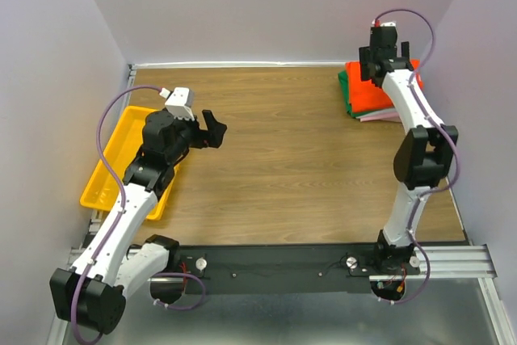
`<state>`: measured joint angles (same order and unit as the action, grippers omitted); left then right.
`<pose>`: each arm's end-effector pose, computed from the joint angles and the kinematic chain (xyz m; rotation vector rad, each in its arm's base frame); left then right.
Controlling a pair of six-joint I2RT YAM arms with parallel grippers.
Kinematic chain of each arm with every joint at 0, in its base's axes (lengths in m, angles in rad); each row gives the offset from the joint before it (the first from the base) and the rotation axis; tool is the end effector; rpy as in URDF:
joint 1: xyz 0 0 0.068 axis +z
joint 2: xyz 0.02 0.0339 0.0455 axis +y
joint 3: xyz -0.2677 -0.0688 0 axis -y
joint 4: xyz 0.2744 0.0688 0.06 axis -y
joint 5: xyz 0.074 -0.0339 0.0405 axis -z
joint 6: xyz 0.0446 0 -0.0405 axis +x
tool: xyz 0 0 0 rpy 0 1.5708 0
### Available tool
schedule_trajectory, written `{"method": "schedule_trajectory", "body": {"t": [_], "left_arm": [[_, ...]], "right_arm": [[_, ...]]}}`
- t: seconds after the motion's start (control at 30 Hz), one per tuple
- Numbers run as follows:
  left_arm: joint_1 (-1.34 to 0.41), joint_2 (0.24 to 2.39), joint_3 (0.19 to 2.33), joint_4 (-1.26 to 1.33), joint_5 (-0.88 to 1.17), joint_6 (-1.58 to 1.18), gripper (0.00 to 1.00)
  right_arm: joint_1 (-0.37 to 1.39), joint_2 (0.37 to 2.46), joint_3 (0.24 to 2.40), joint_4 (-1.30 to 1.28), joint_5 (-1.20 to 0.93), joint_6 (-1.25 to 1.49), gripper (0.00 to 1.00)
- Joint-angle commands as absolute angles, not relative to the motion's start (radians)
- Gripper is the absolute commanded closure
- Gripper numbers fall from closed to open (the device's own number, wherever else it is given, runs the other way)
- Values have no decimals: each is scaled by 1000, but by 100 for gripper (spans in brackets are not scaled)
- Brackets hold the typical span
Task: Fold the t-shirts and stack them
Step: Reset both grippers
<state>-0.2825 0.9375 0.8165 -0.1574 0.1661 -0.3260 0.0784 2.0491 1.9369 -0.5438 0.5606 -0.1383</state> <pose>0.2425 -0.0781 0.3233 0.0772 1.8833 -0.5744 0.5115 0.0164 0.3119 0.0708 2.1848 -0.6547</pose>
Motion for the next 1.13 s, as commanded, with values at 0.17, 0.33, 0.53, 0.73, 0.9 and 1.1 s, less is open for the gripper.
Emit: {"method": "schedule_trajectory", "body": {"t": [0.17,0.33,0.53,0.73,0.9,1.1], "left_arm": [[-275,865,799,-140,110,-333,2],[-273,816,796,-135,78,-334,2],[-273,761,779,-124,43,-324,2],[-273,747,781,-141,21,-316,2],[-273,733,778,-146,8,-313,2],[-273,726,779,-152,-50,-318,2]], "right_arm": [[89,1619,1431,-404,205,100,0],[89,1367,1175,-371,31,182,0],[90,1186,952,-327,-81,261,0],[89,1103,828,-279,-72,287,0],[90,1091,790,-256,-52,305,0],[89,1098,785,-250,-45,304,0]]}}
